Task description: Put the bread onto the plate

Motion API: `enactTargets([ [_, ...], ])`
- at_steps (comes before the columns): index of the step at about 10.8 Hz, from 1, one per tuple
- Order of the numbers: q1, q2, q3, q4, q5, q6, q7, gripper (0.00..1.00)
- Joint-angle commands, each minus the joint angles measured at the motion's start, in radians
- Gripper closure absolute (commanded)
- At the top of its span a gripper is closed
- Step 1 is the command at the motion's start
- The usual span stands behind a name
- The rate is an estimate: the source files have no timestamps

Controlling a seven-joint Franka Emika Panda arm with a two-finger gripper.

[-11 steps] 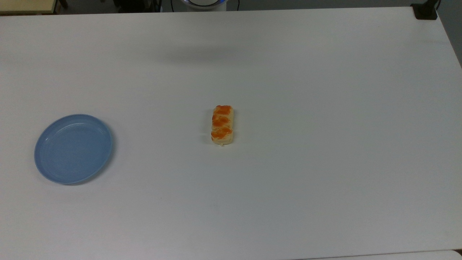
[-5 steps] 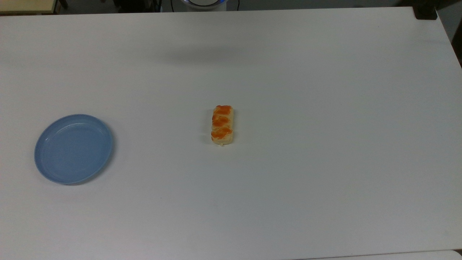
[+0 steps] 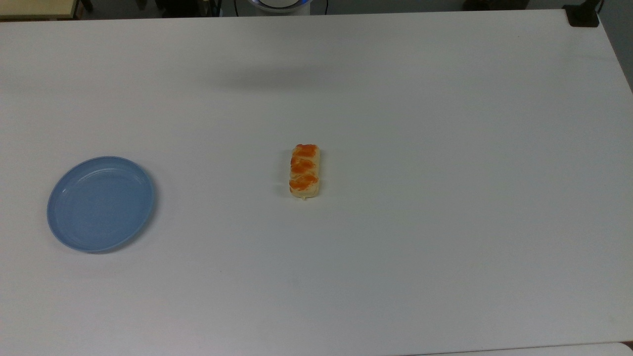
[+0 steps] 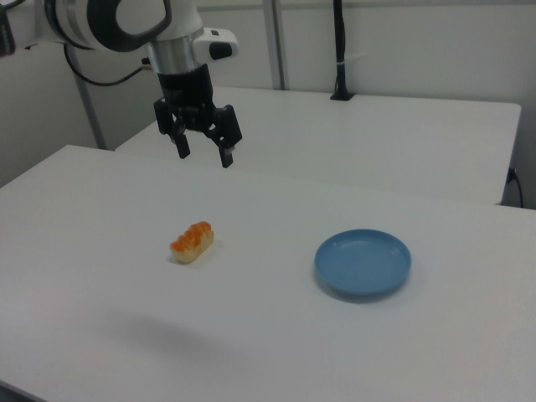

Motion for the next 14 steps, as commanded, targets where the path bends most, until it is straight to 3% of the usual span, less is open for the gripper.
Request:
enactTargets([
  [1, -0.007, 0.055, 0.01, 0.008, 0.001, 0.024, -0.141, 0.0],
  [4, -0.003, 0.108, 0.065, -0.053, 0.065, 0.167, -0.06, 0.0],
  [8, 0.039, 0.161, 0.153, -0.162, 0.062, 0.354, 0.155, 0.0],
  [10, 0.08, 0.184, 0.156, -0.229, 0.062, 0.473, 0.227, 0.0],
  [14, 0.151, 0.305, 0.156, -0.236, 0.007, 0.639, 0.362, 0.0],
])
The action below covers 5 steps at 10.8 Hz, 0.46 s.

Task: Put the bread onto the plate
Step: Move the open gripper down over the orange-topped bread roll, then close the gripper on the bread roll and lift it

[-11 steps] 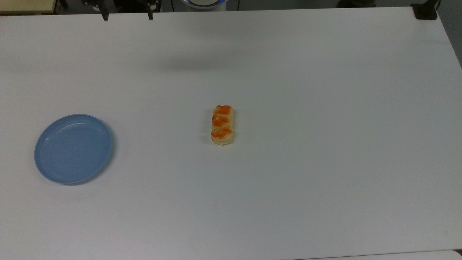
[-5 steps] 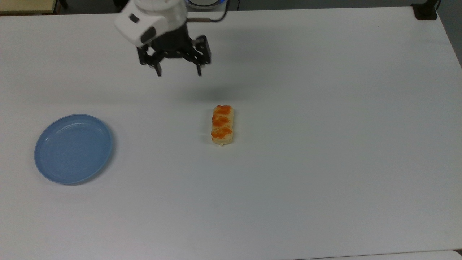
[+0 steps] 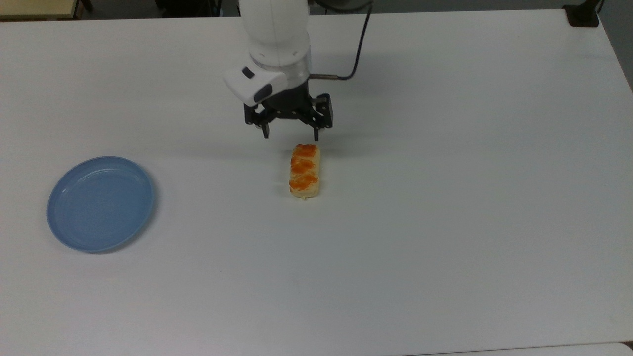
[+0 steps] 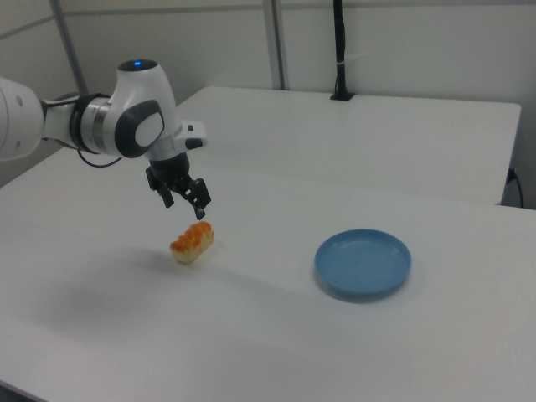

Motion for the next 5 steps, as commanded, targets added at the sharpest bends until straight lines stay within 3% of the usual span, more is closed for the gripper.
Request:
enactTargets([
  [1, 0.045, 0.077, -0.009, -0.005, -0.073, 0.124, 0.131, 0.0],
  [5, 0.062, 0.13, -0.009, -0.008, -0.197, 0.158, 0.232, 0.0],
])
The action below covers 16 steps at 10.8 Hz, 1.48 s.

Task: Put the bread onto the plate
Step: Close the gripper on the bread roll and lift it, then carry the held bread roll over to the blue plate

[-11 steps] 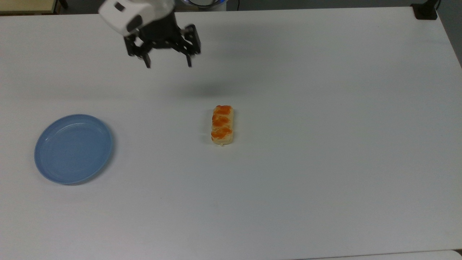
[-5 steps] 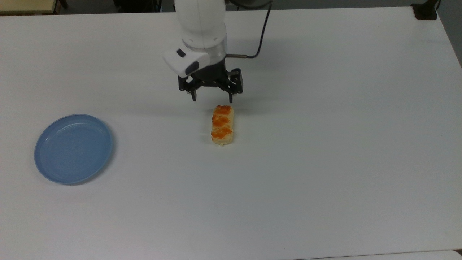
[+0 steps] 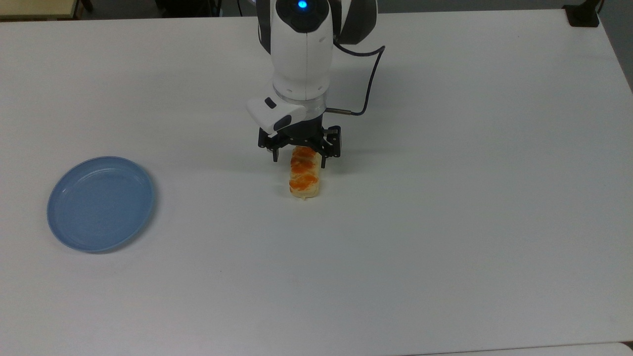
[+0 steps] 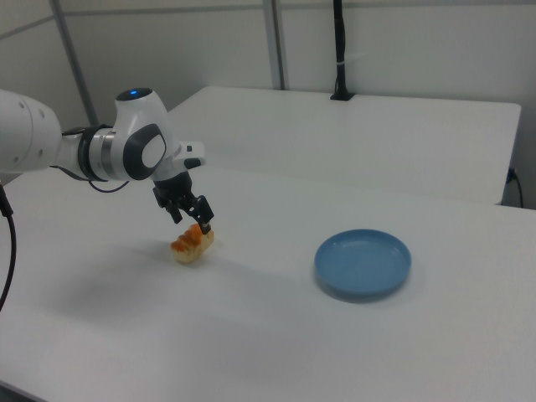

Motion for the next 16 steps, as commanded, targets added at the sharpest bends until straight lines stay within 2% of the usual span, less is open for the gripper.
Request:
enactTargets([
  [1, 0.024, 0.034, -0.009, -0.008, -0.124, 0.024, 0.091, 0.0],
  [3, 0.029, 0.075, 0.01, -0.017, -0.193, 0.075, 0.138, 0.0],
  [4, 0.027, 0.077, 0.01, -0.022, -0.205, 0.085, 0.146, 0.07],
  [5, 0.024, 0.075, 0.01, -0.019, -0.205, 0.083, 0.146, 0.36],
  [6, 0.018, 0.072, 0.01, -0.013, -0.198, 0.082, 0.148, 0.61],
  [7, 0.014, 0.054, 0.01, -0.013, -0.193, 0.071, 0.149, 0.63],
  [9, -0.052, -0.009, 0.01, 0.007, -0.195, 0.019, 0.129, 0.67],
  [10, -0.084, -0.037, 0.01, 0.035, -0.195, -0.039, 0.044, 0.67],
  [12, -0.161, -0.041, 0.01, 0.129, -0.187, -0.207, -0.224, 0.67],
  [14, -0.265, -0.037, 0.01, 0.203, -0.12, -0.243, -0.481, 0.67],
  [16, -0.36, -0.02, 0.01, 0.26, -0.1, -0.272, -0.704, 0.67],
])
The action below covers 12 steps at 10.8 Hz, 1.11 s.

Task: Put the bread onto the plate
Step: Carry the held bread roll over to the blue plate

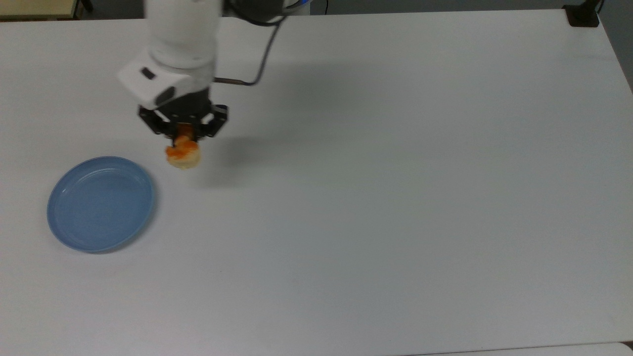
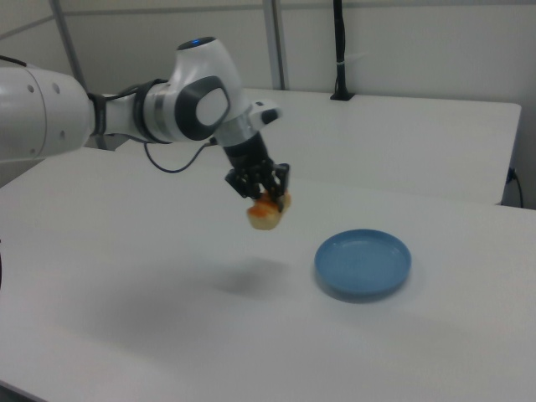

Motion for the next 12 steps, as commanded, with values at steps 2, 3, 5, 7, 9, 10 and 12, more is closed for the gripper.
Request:
enactTargets([
  [2, -0.142, 0.139, 0.006, 0.182, 0.027, -0.073, -0.372, 0.67],
  [3, -0.148, 0.188, 0.003, 0.218, 0.027, -0.066, -0.374, 0.67],
  [5, -0.17, 0.228, -0.006, 0.246, 0.04, -0.038, -0.369, 0.68],
  [7, -0.193, 0.288, -0.011, 0.301, 0.097, -0.009, -0.348, 0.72],
  [9, -0.214, 0.328, -0.011, 0.335, 0.1, 0.005, -0.31, 0.72],
  [10, -0.217, 0.345, -0.011, 0.33, 0.1, 0.073, -0.265, 0.72],
  [12, -0.222, 0.391, -0.011, 0.333, 0.099, 0.143, -0.228, 0.72],
])
